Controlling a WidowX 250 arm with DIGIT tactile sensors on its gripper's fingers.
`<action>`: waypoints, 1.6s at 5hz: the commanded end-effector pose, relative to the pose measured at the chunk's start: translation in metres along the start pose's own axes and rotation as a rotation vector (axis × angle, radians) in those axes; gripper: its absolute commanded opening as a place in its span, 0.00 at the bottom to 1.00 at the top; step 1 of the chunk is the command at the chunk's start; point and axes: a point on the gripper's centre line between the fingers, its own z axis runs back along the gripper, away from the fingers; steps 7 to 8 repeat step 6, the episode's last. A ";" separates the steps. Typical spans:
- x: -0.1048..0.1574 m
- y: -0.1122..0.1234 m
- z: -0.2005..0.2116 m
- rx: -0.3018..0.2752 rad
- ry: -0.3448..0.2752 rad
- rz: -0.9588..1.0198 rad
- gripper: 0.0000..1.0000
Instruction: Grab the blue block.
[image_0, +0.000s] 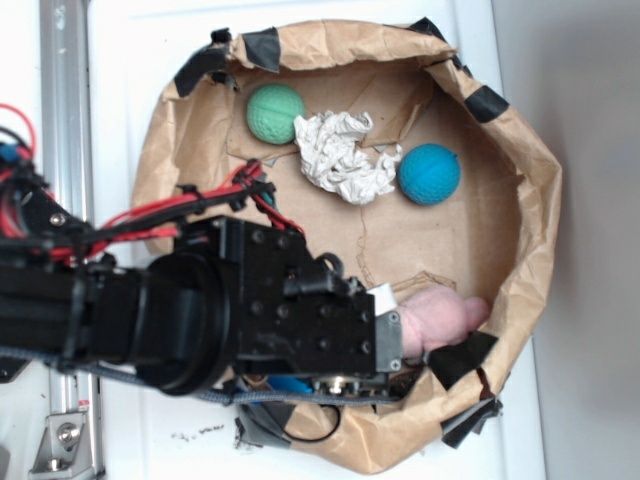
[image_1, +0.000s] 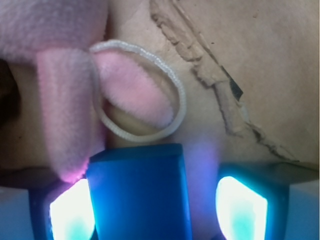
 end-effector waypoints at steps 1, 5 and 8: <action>-0.005 0.007 0.010 -0.010 -0.051 -0.066 0.00; 0.094 0.071 0.169 -0.062 -0.341 -0.490 0.00; 0.092 0.063 0.176 -0.057 -0.307 -0.515 0.00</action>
